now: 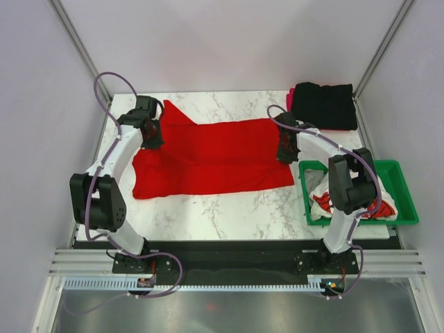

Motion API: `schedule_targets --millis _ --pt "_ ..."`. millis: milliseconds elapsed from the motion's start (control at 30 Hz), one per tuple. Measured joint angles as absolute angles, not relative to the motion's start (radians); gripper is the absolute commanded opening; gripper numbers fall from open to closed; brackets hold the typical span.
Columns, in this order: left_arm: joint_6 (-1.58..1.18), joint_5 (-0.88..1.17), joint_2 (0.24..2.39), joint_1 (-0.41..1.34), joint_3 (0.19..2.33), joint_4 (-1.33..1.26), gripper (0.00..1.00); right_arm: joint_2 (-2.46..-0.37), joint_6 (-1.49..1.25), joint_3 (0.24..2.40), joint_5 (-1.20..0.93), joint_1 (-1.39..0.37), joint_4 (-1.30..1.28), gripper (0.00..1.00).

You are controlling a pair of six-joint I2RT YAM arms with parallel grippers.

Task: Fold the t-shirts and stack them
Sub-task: Fold the tshirt

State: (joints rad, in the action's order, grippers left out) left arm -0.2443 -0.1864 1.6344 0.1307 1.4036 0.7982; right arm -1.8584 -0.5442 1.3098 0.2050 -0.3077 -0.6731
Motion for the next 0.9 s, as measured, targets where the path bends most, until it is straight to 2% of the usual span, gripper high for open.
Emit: schedule_targets --millis 133,167,200,233,267,300,367,433,533,633,800,900 --pt "-0.244 -0.189 1.670 0.123 1.411 0.799 0.02 -1.874 -0.534 1.359 0.198 -0.300 -0.673 0.00" --pt "-0.244 -0.189 1.686 0.118 1.415 0.802 0.02 -1.883 -0.530 1.376 0.195 -0.299 -0.672 0.06" --pt "-0.244 -0.191 1.706 0.113 1.419 0.802 0.08 -1.897 -0.527 1.393 0.190 -0.298 -0.672 0.17" --pt "-0.244 -0.191 1.728 0.107 1.425 0.807 0.19 -1.914 -0.525 1.413 0.185 -0.297 -0.673 0.36" --pt "-0.244 -0.190 1.758 0.095 1.436 0.815 0.34 -1.933 -0.525 1.432 0.181 -0.295 -0.675 0.84" --pt "-0.242 -0.184 1.784 0.084 1.451 0.824 0.62 -1.958 -0.521 1.458 0.179 -0.292 -0.681 0.98" --pt "-0.245 -0.141 1.848 0.048 1.495 0.846 0.82 -2.003 -0.503 1.509 0.182 -0.283 -0.701 0.98" --pt "-0.255 -0.089 1.867 0.014 1.505 0.846 0.96 -2.019 -0.499 1.536 0.183 -0.269 -0.720 0.98" --pt "-0.268 -0.053 1.800 -0.010 1.487 0.842 0.96 -1.980 -0.502 1.532 0.194 -0.249 -0.738 0.98" --pt "-0.299 -0.036 1.628 -0.008 1.417 0.816 0.94 -1.844 -0.520 1.433 0.193 -0.236 -0.713 0.92" --pt "-0.399 0.018 1.250 -0.063 1.106 0.719 0.89 -1.558 -0.570 1.170 0.145 -0.257 -0.636 0.86" --pt "-0.470 0.083 1.124 -0.154 0.873 0.624 0.87 -1.510 -0.606 1.034 0.097 -0.291 -0.588 0.81"
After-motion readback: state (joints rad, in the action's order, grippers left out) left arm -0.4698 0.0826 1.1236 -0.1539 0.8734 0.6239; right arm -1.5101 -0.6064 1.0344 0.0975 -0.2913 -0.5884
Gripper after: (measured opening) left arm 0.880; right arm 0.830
